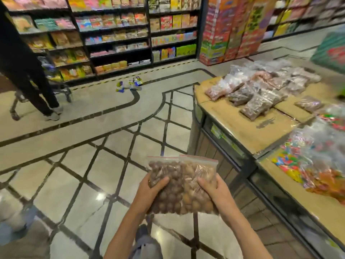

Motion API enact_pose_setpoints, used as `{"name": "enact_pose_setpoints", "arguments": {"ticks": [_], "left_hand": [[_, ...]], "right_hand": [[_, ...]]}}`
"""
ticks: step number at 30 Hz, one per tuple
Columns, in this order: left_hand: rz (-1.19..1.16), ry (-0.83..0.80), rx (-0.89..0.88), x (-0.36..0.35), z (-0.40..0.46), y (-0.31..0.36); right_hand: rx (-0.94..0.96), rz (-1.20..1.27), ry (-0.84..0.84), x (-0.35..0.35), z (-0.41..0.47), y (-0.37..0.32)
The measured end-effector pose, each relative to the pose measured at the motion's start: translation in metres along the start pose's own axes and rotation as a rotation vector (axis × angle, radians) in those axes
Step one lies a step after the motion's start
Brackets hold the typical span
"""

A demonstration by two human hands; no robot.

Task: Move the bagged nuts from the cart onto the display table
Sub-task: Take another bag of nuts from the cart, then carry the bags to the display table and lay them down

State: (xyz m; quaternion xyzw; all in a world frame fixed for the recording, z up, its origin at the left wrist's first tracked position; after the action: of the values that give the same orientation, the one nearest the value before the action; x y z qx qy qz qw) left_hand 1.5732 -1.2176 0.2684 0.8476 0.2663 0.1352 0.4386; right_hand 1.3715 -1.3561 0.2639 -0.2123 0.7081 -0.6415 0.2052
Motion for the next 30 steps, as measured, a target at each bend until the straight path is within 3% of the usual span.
{"name": "enact_pose_setpoints", "arguments": {"ticks": [16,22,30], "left_hand": [[0.338,-0.534,0.022,-0.064,0.313,0.209],[0.472,-0.627,0.029,-0.124,0.398,0.252],[0.514,-0.696,0.064,-0.219,0.506,0.292]], "right_hand": [[-0.007,0.037,0.623,0.016,0.227,-0.01],[-0.016,0.006,0.802,0.047,0.292,-0.008],[-0.101,0.083,0.905,0.118,0.39,0.007]]}}
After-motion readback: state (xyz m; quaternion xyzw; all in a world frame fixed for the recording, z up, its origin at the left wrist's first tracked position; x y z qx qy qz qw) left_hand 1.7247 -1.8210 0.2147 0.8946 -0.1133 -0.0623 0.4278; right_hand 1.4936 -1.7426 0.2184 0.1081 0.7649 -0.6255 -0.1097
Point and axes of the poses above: each hand's wrist, its own z-axis towards the middle knuckle, its own x-axis out of the back of the hand, y = z × x, the point moved 3 cm from there along z, towards the middle knuckle, and after that the axes turned 14 degrees about x, right-handed, at the moved point
